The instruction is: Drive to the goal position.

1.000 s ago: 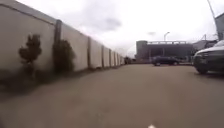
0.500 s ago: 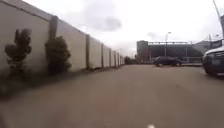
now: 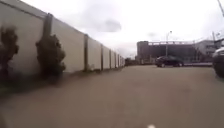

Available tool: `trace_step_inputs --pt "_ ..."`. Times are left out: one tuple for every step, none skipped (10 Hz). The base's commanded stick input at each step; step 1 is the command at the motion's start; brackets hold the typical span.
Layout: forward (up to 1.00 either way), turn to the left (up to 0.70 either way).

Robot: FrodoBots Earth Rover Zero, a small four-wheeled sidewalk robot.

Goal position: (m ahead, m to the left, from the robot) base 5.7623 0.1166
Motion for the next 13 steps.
trace_step_inputs --pt "1.00 -0.13" --pt "1.00 0.00" --pt "1.00 0.00" --pt "1.00 0.00" --pt "1.00 0.00" --pt "1.00 0.00" --pt "1.00 0.00" --pt "1.00 0.00" --pt "1.00 0.00" --pt "1.00 0.00" --pt "1.00 0.00" --pt "1.00 0.00" --pt "1.00 0.00"
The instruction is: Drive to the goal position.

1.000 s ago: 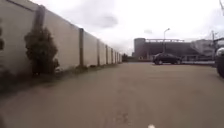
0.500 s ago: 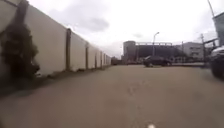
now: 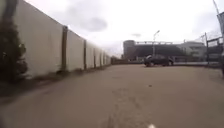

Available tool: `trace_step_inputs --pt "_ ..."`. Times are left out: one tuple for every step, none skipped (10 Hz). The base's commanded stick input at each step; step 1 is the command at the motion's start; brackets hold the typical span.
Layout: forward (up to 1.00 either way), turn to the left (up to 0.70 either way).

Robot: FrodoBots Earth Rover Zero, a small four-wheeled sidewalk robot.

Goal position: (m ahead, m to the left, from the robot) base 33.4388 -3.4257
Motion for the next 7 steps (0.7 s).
trace_step_inputs --pt "1.00 0.00" --pt "1.00 0.00" --pt "1.00 0.00" --pt "1.00 0.00" --pt "1.00 0.00" --pt "1.00 0.00" --pt "1.00 0.00"
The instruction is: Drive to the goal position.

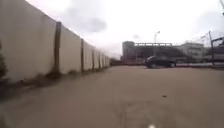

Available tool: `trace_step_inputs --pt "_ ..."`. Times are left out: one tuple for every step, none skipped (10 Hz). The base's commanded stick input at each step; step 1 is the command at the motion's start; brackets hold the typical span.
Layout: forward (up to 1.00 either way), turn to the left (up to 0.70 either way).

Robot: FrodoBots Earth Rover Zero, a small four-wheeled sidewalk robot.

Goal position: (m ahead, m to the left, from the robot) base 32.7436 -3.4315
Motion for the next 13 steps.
trace_step_inputs --pt "1.00 0.00" --pt "1.00 0.00" --pt "1.00 0.00" --pt "1.00 0.00" --pt "1.00 0.00" --pt "1.00 0.00" --pt "1.00 0.00" --pt "1.00 0.00" --pt "1.00 0.00" --pt "1.00 0.00" --pt "1.00 0.00" --pt "1.00 0.00" --pt "1.00 0.00"
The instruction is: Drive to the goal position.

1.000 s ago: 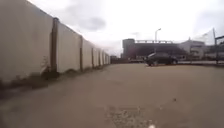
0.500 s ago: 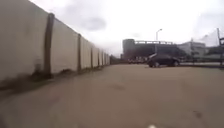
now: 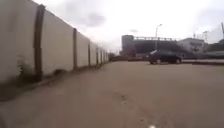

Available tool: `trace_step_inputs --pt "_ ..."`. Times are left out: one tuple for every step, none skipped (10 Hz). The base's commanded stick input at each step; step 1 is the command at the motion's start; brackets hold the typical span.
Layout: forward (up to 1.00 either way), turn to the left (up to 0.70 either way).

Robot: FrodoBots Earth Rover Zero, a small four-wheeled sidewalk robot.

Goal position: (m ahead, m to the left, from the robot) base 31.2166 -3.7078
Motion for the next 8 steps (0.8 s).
trace_step_inputs --pt "1.00 0.00" --pt "1.00 0.00" --pt "1.00 0.00" --pt "1.00 0.00" --pt "1.00 0.00" --pt "1.00 0.00" --pt "1.00 0.00" --pt "1.00 0.00"
